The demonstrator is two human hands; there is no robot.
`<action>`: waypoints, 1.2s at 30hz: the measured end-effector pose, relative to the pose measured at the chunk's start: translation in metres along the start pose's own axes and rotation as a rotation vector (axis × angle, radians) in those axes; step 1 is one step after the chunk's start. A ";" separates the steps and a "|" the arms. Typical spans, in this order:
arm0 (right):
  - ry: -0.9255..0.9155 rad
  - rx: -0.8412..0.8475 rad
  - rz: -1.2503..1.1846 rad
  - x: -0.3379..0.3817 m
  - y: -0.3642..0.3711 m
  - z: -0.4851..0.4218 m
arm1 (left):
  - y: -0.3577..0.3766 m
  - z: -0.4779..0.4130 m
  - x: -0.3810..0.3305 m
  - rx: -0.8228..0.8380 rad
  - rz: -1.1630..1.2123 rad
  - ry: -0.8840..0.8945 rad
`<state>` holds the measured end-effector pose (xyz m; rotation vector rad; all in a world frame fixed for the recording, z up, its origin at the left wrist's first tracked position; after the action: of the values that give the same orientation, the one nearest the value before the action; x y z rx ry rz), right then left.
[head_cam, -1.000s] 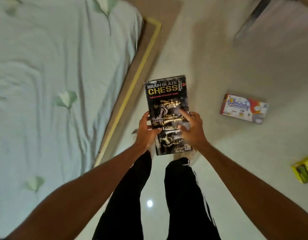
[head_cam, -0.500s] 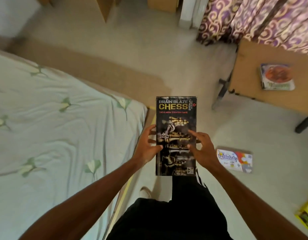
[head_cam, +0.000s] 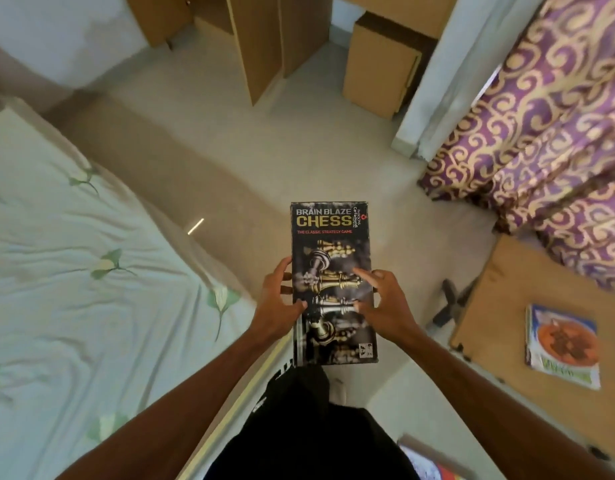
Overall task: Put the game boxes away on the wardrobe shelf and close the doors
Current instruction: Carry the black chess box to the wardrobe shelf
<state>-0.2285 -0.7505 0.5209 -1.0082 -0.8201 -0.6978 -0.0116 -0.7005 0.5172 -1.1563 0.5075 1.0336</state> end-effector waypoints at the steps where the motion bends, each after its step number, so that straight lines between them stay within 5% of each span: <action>1: -0.017 0.030 0.020 0.007 -0.003 -0.031 | -0.008 -0.023 -0.007 -0.033 -0.008 -0.005; 17: -0.261 0.249 0.135 0.193 -0.004 -0.435 | -0.193 -0.354 -0.082 -0.262 -0.058 -0.107; 36: -0.435 0.588 0.128 0.472 0.224 -0.896 | -0.550 -0.689 -0.040 -0.652 0.076 -0.321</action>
<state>0.4328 -1.5494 0.5534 -0.6674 -1.2369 -0.0980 0.5602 -1.3709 0.5721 -1.5025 -0.0580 1.4778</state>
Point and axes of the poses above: each hand's wrist, its own z-axis away from the middle knuckle, its own y-axis out of the palm, x = y × z, the point moved 5 cm from there along -z, towards the middle knuckle, and after that the axes turned 12 degrees about -z, right-handed, at the moved point
